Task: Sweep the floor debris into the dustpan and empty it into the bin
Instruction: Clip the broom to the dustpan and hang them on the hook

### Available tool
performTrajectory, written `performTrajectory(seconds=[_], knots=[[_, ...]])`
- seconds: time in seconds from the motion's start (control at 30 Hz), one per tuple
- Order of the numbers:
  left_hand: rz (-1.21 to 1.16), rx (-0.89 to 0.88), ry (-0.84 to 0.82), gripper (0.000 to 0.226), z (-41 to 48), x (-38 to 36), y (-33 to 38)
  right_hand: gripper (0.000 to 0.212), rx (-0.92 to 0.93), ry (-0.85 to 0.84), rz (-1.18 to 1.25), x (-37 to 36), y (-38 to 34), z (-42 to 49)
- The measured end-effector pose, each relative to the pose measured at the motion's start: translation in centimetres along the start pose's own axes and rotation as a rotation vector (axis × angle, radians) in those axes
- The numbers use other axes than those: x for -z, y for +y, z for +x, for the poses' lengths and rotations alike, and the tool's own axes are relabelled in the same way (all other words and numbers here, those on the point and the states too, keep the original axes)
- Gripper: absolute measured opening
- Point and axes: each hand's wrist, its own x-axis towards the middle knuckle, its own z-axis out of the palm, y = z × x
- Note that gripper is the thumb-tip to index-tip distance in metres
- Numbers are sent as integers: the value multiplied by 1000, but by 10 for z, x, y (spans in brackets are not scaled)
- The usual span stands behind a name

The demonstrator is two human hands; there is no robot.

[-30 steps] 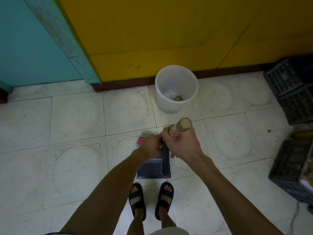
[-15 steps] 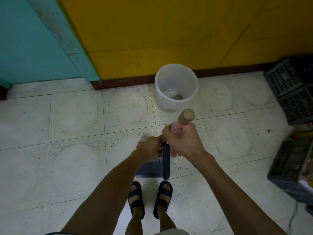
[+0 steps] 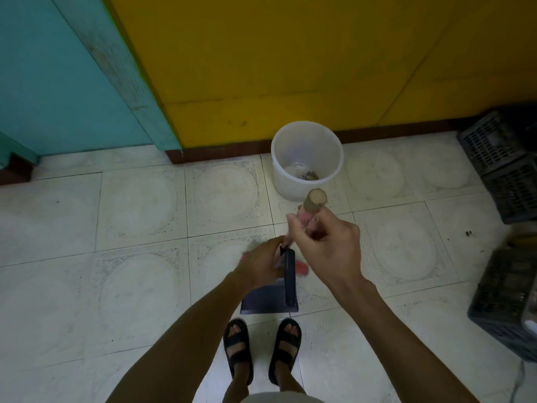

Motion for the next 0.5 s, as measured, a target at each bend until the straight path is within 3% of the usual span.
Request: performTrajectory(seconds=[0.07, 0.17, 0.27, 0.33, 0.4, 0.43, 0.5], knots=[[34, 9, -10, 69, -5, 7, -3, 31, 92, 87, 122, 6, -5, 4], [35, 7, -14, 69, -28, 27, 23, 13, 132, 44, 290, 13, -12, 6], [138, -8, 38, 74, -34, 37, 35, 23, 145, 109, 269, 14, -12, 4], [139, 60, 90, 65, -34, 37, 43, 21, 171, 189, 243, 14, -11, 2], [38, 207, 142, 34, -36, 35, 53, 17, 134, 206, 264, 16, -8, -2], [-74, 301, 128, 22, -38, 33, 58, 16, 105, 193, 272, 18, -7, -3], [-355, 462, 57, 22, -44, 29, 64, 14, 54, 155, 274, 21, -5, -7]])
